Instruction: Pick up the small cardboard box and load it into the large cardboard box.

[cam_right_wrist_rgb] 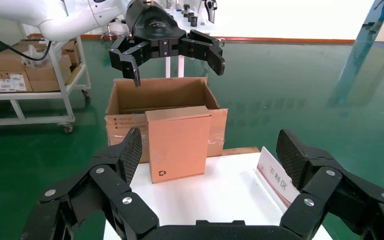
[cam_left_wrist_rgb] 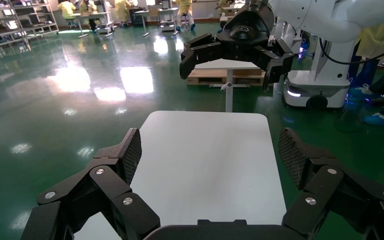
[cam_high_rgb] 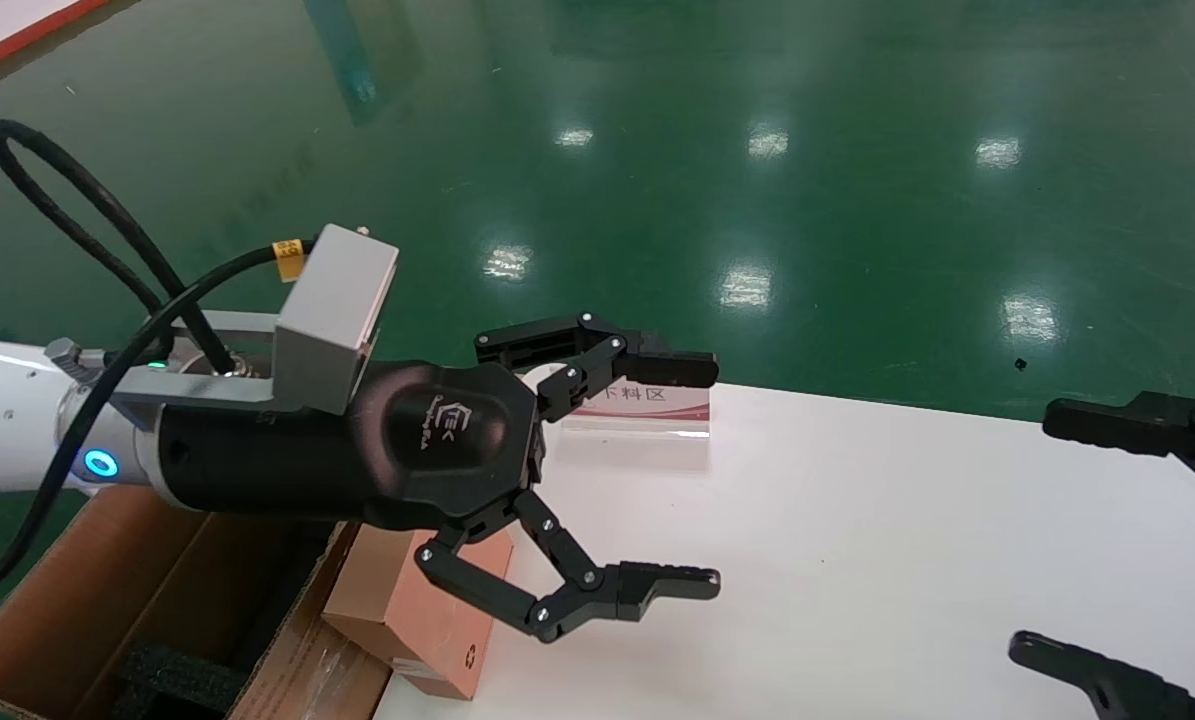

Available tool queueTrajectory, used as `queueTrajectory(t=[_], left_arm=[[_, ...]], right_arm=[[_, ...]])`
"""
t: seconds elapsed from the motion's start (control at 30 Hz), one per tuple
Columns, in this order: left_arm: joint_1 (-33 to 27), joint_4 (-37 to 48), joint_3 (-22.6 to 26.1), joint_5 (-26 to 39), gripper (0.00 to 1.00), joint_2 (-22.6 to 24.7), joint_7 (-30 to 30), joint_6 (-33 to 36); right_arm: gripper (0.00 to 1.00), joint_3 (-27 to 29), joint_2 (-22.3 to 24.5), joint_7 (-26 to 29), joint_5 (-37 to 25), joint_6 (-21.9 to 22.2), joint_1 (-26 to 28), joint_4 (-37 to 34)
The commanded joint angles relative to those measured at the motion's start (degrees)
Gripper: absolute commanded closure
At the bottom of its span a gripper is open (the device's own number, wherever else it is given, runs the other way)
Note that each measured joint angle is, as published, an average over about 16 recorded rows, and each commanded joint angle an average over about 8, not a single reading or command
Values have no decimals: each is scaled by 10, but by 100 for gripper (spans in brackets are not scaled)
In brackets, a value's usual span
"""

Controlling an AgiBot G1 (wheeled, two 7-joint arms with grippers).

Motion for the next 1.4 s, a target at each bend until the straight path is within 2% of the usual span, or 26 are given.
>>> queueTrajectory(t=[0.03, 0.5, 0.67, 0.97, 1.23, 1.3, 1.4], left_arm=[[0, 0, 0, 0, 0, 0, 0, 0], [0, 0, 1, 1, 0, -1, -1, 0], [-8, -8, 8, 19, 0, -12, -17, -2], [-69, -29, 48, 105, 0, -36, -84, 11], [-186, -35, 144, 242, 0, -43, -203, 45], [-218, -36, 174, 268, 0, -42, -231, 48], [-260, -35, 218, 293, 0, -43, -272, 49]], right_arm=[[0, 0, 0, 0, 0, 0, 0, 0], [0, 0, 0, 0, 0, 0, 0, 0], [0, 0, 0, 0, 0, 0, 0, 0], [0, -1, 0, 0, 0, 0, 0, -1], [0, -1, 0, -1, 1, 0, 0, -1], [17, -1, 0, -1, 1, 0, 0, -1], [55, -1, 0, -1, 1, 0, 1, -1]])
